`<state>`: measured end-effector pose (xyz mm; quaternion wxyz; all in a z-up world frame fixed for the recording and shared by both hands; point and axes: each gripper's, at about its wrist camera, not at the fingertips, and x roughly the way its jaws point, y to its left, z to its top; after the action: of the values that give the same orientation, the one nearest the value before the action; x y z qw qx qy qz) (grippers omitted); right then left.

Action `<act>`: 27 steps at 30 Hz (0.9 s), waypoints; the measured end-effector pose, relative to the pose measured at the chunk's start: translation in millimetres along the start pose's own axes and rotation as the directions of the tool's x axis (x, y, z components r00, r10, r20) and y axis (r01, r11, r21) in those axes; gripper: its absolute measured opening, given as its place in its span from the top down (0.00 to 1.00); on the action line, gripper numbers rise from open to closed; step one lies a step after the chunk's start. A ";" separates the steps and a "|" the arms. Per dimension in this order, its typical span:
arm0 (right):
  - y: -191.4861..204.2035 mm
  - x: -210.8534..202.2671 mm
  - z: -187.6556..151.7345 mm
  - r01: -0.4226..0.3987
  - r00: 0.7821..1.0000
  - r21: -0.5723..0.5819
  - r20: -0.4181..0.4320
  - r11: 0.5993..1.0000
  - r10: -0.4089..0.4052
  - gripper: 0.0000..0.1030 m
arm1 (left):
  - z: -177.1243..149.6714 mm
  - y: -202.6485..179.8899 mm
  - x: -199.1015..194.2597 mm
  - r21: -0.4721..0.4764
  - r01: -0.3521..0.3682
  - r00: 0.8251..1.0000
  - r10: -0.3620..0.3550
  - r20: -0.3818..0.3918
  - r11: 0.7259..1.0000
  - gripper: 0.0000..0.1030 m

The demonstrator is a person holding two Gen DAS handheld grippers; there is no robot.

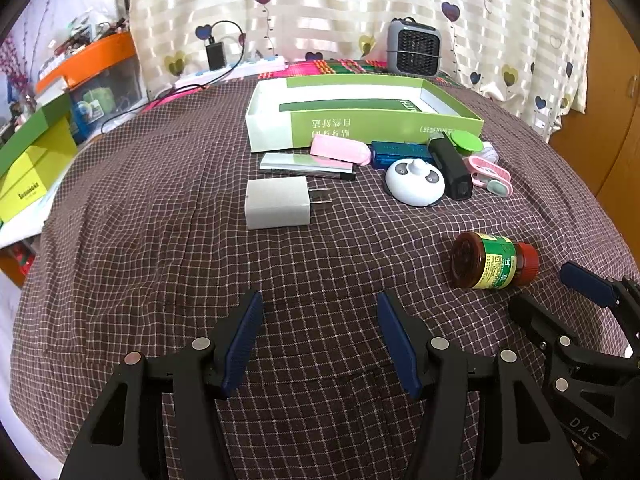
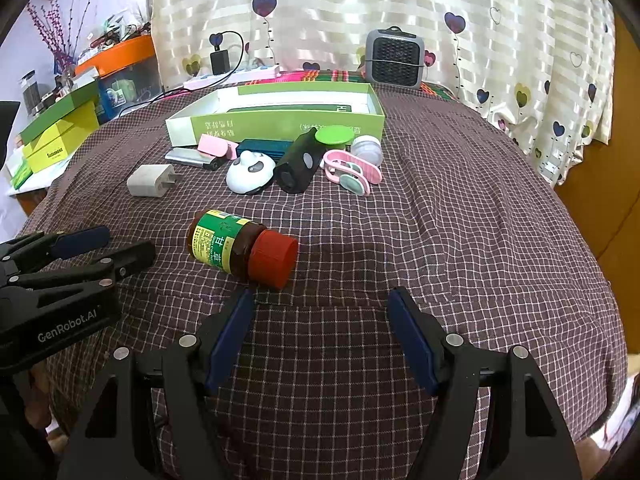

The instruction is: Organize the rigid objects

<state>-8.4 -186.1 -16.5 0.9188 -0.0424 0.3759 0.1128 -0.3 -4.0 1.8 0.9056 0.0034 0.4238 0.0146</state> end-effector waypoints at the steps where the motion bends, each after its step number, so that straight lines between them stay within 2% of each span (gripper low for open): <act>1: -0.4 0.1 -0.4 -0.001 1.000 -0.001 0.000 1.000 0.001 0.32 | 0.2 0.2 0.0 0.000 0.000 1.000 0.000 0.000 1.000 0.43; 27: -0.8 -0.1 -2.0 -0.002 1.000 0.000 0.003 1.000 0.002 0.32 | 0.3 0.0 0.4 -0.017 -0.012 1.000 0.012 -0.001 1.000 0.43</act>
<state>-9.7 -187.2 -17.9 0.9192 -0.0421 0.3746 0.1136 0.2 -4.0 1.6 0.9053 -0.0019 0.4242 0.0236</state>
